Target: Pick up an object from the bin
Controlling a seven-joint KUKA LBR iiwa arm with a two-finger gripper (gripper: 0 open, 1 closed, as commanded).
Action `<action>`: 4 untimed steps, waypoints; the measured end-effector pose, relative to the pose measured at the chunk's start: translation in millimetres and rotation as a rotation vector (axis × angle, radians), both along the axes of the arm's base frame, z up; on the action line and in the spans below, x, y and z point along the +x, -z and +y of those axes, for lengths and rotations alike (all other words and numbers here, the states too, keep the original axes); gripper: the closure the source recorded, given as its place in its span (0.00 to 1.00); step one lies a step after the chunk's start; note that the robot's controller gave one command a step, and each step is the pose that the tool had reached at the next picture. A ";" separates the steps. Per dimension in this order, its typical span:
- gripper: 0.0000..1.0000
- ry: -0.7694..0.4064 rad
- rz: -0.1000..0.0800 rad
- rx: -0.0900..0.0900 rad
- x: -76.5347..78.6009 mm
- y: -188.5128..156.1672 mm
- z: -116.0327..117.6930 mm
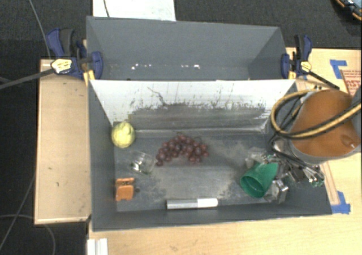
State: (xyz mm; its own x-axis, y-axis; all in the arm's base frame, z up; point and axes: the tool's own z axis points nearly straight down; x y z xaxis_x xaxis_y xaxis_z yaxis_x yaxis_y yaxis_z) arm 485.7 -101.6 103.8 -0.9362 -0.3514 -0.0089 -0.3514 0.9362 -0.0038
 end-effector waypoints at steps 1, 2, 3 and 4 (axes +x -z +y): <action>0.00 -0.155 -0.004 0.000 1.8 -1.3 0.2; 0.00 -0.526 -0.001 -0.003 -4.8 30.6 -8.3; 1.00 -0.475 -0.006 -0.003 12.5 33.6 -24.2; 1.00 -0.475 -0.006 -0.003 12.4 33.6 -24.2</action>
Offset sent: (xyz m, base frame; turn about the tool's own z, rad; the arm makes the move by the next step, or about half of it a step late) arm -0.0071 -0.0092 -0.0338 -0.5284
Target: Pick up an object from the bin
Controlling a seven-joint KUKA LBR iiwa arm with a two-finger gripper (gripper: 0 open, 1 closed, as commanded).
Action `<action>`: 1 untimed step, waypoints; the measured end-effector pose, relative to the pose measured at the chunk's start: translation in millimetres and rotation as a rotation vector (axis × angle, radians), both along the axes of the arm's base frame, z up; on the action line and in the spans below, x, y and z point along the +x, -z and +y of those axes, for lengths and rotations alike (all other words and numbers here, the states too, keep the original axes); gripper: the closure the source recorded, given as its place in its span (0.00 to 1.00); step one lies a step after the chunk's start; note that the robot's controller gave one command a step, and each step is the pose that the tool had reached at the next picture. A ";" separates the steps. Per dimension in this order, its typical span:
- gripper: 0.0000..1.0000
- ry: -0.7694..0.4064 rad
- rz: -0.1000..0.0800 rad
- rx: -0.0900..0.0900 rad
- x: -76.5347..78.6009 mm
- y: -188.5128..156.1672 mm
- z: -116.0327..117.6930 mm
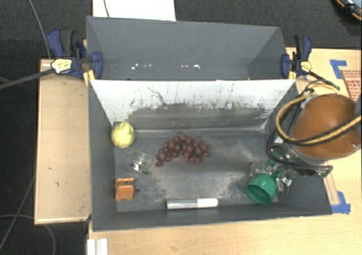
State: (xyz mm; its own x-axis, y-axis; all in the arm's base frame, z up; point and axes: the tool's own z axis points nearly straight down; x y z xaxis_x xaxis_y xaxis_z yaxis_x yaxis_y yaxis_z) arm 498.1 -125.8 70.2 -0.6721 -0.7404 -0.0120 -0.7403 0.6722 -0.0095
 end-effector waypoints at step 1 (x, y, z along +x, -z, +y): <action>1.00 -0.006 -0.008 -0.001 -4.7 -92.0 0.3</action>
Offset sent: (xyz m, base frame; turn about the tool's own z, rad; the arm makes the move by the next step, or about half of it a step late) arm 0.0022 -0.0055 0.2419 0.0230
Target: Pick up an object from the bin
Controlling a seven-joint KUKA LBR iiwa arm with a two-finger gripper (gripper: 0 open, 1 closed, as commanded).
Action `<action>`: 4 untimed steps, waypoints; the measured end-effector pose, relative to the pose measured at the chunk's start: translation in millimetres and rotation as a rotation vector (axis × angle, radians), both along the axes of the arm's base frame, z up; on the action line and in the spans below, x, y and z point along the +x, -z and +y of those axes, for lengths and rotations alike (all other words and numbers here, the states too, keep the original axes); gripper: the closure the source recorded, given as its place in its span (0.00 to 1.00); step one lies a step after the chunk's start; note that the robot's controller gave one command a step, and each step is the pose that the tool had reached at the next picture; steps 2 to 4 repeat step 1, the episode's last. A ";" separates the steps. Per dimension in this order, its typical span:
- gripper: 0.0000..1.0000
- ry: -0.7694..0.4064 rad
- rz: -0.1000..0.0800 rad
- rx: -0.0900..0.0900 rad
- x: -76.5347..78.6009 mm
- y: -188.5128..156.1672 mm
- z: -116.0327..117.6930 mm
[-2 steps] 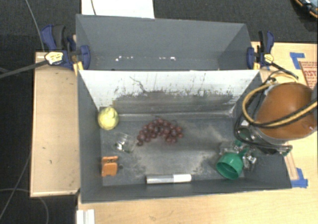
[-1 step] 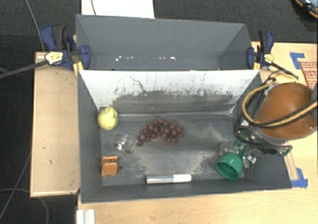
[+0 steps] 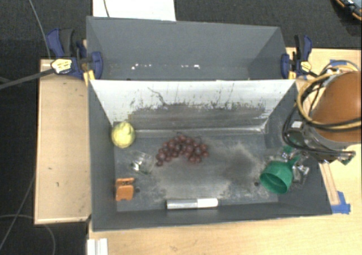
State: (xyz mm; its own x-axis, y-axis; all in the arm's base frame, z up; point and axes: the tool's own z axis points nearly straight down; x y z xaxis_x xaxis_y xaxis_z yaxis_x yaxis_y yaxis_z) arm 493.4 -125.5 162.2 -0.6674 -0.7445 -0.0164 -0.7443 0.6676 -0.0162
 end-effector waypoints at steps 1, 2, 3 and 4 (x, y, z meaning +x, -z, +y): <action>1.00 0.022 0.012 0.005 4.4 -97.6 -3.2; 1.00 0.022 0.012 0.005 4.4 -97.6 -3.2; 1.00 0.022 0.012 0.005 4.4 -97.6 -3.2; 1.00 0.022 0.012 0.005 4.4 -97.6 -3.2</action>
Offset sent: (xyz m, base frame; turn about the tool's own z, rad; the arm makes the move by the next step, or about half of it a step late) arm -0.0068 0.0132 -0.0784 -0.0994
